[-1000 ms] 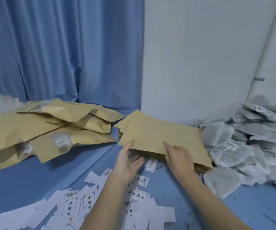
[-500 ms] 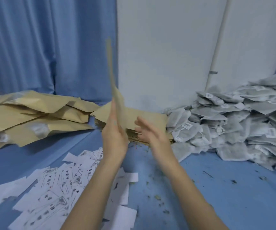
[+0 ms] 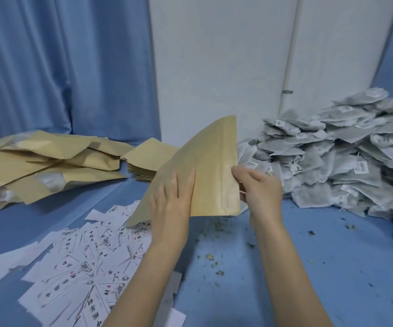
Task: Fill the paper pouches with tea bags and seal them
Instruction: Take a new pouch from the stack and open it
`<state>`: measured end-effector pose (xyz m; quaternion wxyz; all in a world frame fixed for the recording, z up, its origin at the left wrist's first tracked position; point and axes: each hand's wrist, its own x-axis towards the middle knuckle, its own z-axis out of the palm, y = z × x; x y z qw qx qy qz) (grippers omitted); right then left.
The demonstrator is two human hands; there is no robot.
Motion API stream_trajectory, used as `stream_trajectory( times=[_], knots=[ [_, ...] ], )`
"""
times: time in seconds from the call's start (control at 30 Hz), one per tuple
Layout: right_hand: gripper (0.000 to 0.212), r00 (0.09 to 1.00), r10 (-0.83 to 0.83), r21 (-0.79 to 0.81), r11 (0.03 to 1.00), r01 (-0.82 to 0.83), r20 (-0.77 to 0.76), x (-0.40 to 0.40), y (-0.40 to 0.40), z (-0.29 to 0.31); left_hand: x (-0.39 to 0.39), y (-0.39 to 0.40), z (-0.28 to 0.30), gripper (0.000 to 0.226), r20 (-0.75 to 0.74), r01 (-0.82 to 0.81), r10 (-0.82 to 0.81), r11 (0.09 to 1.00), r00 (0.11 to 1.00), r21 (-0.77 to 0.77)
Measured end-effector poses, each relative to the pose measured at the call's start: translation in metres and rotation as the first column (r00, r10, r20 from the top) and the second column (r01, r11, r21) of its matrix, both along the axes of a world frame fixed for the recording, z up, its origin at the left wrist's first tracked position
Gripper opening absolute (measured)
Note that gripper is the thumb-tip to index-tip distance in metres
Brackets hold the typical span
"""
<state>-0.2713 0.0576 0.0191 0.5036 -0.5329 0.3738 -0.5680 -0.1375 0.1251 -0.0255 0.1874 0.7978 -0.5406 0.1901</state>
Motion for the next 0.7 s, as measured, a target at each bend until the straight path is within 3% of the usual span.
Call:
stream_trajectory(
  times=[0.07, 0.1, 0.17, 0.2, 0.23, 0.27, 0.33, 0.47, 0.57, 0.7],
  knots=[
    [0.01, 0.999, 0.003, 0.129, 0.992, -0.008, 0.033, 0.0, -0.008, -0.012, 0.0, -0.002, -0.008, 0.096, -0.262, 0.097, -0.037, 0.971, 0.964, 0.22],
    [0.009, 1.0, 0.004, 0.174, 0.985, -0.009, 0.027, 0.001, -0.011, -0.019, -0.001, -0.003, -0.007, 0.103, -0.473, 0.201, -0.057, 0.944, 0.879, 0.26],
    [0.008, 0.999, 0.025, 0.241, 0.97, -0.035, 0.041, 0.002, -0.014, -0.03, -0.007, -0.005, 0.0, 0.107, -0.802, 0.325, -0.146, 0.944, 0.579, 0.063],
    [0.005, 0.997, 0.05, 0.263, 0.963, -0.065, 0.063, 0.003, -0.014, -0.033, -0.012, -0.009, 0.004, 0.099, -0.858, 0.271, -0.224, 0.957, 0.462, -0.104],
    [0.003, 0.994, 0.072, 0.276, 0.957, -0.094, 0.086, 0.004, -0.015, -0.036, -0.017, -0.014, 0.008, 0.087, -0.858, 0.157, -0.293, 0.956, 0.423, -0.249],
    [0.004, 0.99, 0.101, 0.285, 0.95, -0.126, 0.103, 0.005, -0.016, -0.037, -0.021, -0.021, 0.013, 0.071, -0.834, 0.047, -0.323, 0.94, 0.448, -0.339],
    [0.004, 0.962, 0.172, 0.302, 0.925, -0.231, 0.21, 0.007, -0.016, -0.039, -0.03, -0.034, 0.022, 0.053, -0.821, -0.069, -0.277, 0.932, 0.499, -0.357],
    [0.014, 0.822, 0.258, 0.328, 0.825, -0.461, 0.507, 0.014, -0.012, -0.041, -0.04, -0.045, 0.027, 0.061, -0.812, -0.12, -0.209, 0.939, 0.544, -0.322],
    [0.007, 0.778, 0.267, 0.369, 0.763, -0.531, 0.569, 0.019, -0.012, -0.041, -0.042, -0.046, 0.028, 0.051, -0.809, -0.154, -0.201, 0.929, 0.552, -0.335],
    [0.014, 0.749, 0.335, 0.415, 0.67, -0.616, 0.571, 0.025, -0.012, -0.043, -0.044, -0.045, 0.03, 0.035, -0.765, -0.19, -0.199, 0.903, 0.612, -0.386]
  ],
)
